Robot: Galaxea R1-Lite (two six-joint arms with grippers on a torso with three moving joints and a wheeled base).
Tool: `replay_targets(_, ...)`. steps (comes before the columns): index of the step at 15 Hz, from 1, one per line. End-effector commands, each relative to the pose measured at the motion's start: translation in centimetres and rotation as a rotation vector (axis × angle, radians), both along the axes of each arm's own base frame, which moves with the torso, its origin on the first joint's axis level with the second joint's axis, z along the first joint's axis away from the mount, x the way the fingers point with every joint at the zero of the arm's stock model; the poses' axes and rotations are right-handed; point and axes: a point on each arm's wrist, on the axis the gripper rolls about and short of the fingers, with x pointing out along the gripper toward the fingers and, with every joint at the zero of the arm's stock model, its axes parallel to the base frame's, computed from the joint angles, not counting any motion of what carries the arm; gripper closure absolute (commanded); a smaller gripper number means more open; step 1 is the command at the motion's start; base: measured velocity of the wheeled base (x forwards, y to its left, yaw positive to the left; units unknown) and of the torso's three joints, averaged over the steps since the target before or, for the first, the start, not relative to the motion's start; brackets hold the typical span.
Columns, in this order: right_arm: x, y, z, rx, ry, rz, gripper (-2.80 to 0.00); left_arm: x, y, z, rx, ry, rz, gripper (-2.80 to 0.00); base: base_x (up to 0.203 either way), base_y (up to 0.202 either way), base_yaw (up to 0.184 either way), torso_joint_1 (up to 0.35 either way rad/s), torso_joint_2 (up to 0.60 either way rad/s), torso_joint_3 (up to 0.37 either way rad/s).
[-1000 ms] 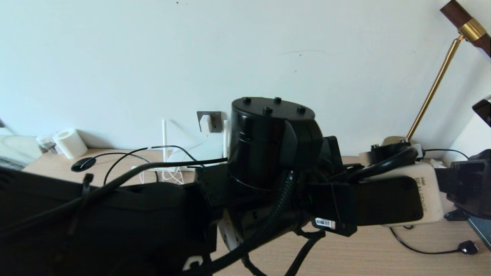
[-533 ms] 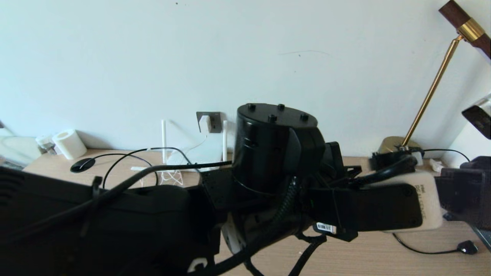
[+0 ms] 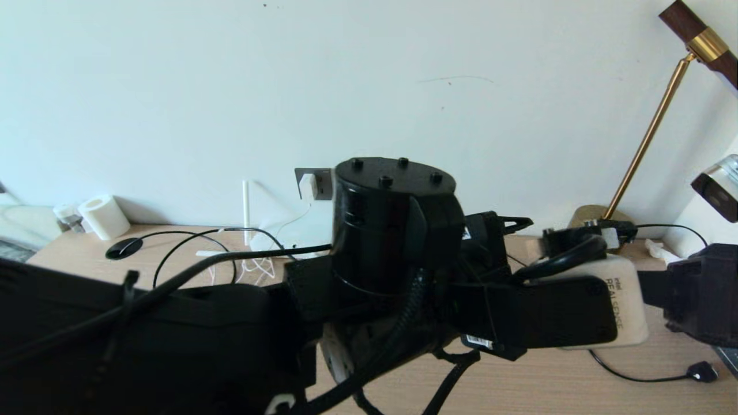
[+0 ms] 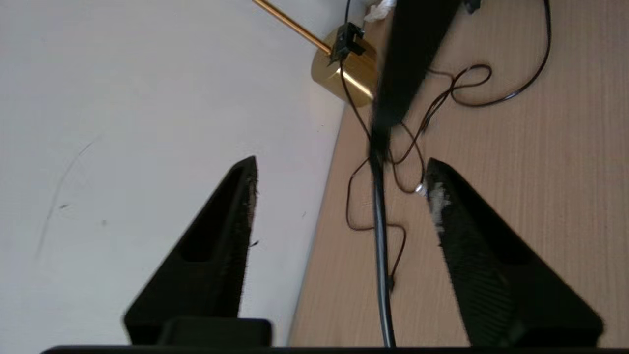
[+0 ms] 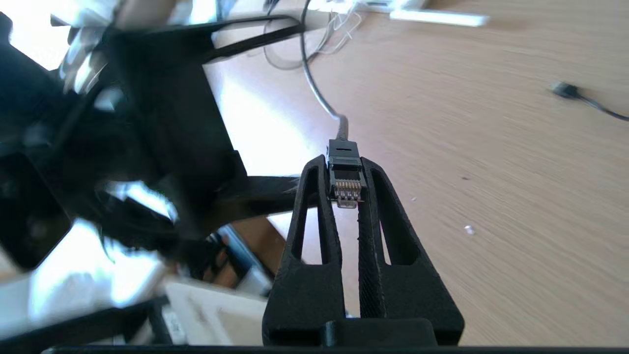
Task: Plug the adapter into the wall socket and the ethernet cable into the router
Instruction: Hand it to the other hand
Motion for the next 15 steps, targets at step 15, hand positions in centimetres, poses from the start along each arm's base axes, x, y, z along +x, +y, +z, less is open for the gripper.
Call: replay_targets(15, 2.1, 1.3, 1.9, 0.418, 0.608, 0.200, 0.00, -1.0, 5.1, -0.3, 0.083, -0.333, -0.217, -2.80, 0.000, 0.000, 0.000, 0.000, 0.00, 0.000)
